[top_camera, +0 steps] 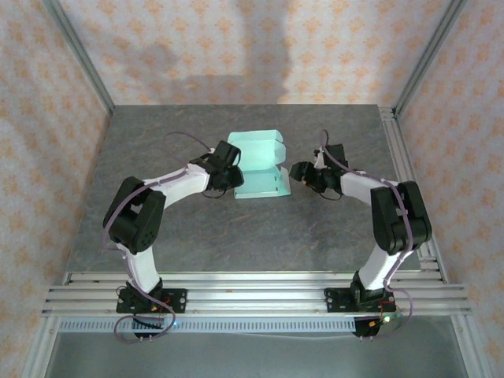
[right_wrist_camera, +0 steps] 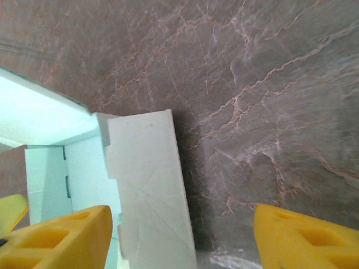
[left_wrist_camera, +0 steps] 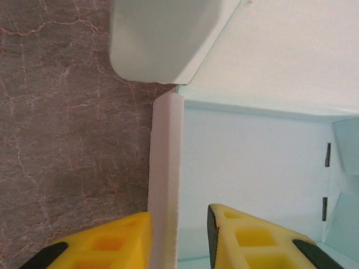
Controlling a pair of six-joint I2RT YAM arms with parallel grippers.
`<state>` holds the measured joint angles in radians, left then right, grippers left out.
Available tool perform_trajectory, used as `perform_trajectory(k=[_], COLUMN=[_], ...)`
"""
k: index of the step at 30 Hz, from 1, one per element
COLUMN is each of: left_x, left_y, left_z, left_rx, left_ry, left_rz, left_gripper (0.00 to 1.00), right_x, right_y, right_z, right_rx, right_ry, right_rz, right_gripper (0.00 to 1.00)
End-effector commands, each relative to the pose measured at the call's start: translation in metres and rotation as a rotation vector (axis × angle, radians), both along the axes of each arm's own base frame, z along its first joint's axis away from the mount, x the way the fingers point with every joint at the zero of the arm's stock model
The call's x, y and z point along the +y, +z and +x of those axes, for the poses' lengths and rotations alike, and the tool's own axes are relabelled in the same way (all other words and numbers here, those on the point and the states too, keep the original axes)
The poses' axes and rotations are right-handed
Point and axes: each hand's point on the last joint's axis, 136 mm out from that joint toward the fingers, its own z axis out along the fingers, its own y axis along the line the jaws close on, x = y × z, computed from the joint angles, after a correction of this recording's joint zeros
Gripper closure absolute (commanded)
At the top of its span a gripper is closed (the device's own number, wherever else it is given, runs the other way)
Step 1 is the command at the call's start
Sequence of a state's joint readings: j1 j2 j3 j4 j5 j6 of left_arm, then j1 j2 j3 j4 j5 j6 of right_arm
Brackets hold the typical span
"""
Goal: Fold the paper box
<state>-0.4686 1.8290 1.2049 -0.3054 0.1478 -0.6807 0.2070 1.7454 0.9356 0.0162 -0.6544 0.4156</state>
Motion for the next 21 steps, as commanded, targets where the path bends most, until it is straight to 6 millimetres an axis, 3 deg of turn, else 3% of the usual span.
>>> perform_trajectory(k=[1, 10, 21], left_x=[0.007, 0.009, 0.005], left_y=[-0.004, -0.016, -0.022], left_z=[0.009, 0.008, 0.009], left_rx=[-0.016, 0.006, 0.018], left_ry=[0.02, 0.016, 0.004], left_rz=[0.032, 0.05, 0.041], left_gripper=[0.68, 0.7, 0.79], right_x=[0.016, 0.039, 0.053], right_y=[0.012, 0.002, 0.016], right_z=[0.018, 0.019, 0.019], right_rx=[-0.042, -0.009, -0.038], right_ry=[0.008, 0.057, 0.081], right_rz=[0.1, 0.173, 0.236], right_gripper=[0.33, 0.33, 0.33])
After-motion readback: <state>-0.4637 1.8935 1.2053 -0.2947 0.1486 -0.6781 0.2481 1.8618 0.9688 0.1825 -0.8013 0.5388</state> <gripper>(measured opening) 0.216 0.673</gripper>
